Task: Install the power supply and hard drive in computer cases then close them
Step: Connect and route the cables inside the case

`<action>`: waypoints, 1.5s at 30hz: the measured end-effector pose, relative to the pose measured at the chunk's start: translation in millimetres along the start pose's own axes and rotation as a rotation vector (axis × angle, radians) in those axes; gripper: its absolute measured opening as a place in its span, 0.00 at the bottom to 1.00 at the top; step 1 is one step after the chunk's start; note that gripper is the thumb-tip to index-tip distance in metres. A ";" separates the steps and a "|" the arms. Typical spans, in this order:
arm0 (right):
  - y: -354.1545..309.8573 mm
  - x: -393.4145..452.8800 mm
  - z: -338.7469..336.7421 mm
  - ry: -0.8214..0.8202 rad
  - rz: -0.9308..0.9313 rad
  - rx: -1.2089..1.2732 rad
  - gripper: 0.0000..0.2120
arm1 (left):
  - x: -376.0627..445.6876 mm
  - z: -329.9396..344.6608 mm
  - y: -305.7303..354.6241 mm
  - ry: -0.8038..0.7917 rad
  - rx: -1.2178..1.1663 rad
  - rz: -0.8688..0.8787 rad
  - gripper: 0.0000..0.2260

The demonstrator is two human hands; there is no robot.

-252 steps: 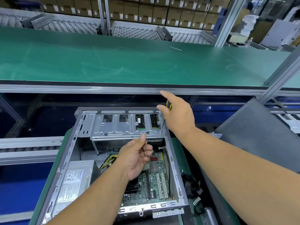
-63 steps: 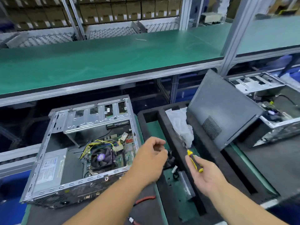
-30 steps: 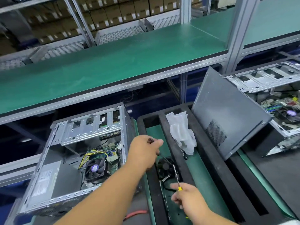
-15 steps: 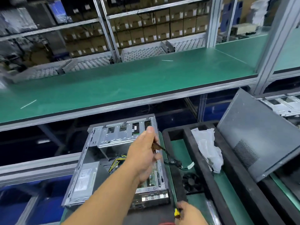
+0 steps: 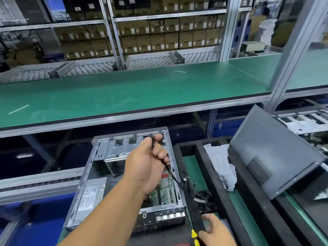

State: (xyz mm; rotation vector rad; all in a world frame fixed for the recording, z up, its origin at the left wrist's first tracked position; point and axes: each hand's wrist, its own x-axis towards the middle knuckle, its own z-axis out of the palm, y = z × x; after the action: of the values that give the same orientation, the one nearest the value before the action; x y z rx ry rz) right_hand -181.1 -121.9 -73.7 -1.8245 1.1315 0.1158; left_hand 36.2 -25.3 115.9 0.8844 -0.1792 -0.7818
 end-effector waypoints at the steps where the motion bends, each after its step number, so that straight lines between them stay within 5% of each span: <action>1: 0.0 0.1 -1.3 0.001 0.012 0.017 0.17 | 4.6 -2.5 1.4 0.001 0.064 0.032 0.14; 4: -0.1 0.9 -1.7 0.087 0.046 0.101 0.14 | 25.7 -16.6 -1.8 0.143 0.434 0.037 0.11; 7: -7.6 2.3 -3.0 0.168 0.000 0.213 0.17 | 48.7 -37.6 -22.2 0.334 0.637 -0.166 0.09; 12: -46.1 10.0 -12.7 -0.010 -0.216 0.239 0.33 | 85.9 -65.5 -65.6 0.432 0.731 -0.387 0.12; 15: -59.1 22.9 -10.4 -0.031 -0.221 0.236 0.33 | 102.9 -72.3 -80.2 0.435 0.683 -0.432 0.12; 23: -35.6 31.2 -9.8 0.275 -0.045 0.163 0.24 | 118.6 -80.6 -90.4 0.451 0.673 -0.354 0.15; 31: -22.7 36.7 0.5 0.196 -0.002 0.202 0.32 | 116.5 -81.7 -92.7 0.428 0.703 -0.257 0.12; 36: -22.4 42.3 -2.7 0.155 0.012 0.286 0.26 | 114.0 -82.6 -106.8 0.497 0.587 -0.214 0.14; 45: -101.4 19.1 -27.0 0.149 -0.434 0.375 0.26 | 110.0 -78.8 -117.1 0.502 0.525 -0.110 0.14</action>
State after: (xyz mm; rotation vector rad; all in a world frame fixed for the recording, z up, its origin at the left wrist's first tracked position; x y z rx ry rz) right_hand -105.7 -142.5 -1.3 -1.7102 0.7680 -0.4621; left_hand 86.9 -95.4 -40.8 1.5702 0.1179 -0.5965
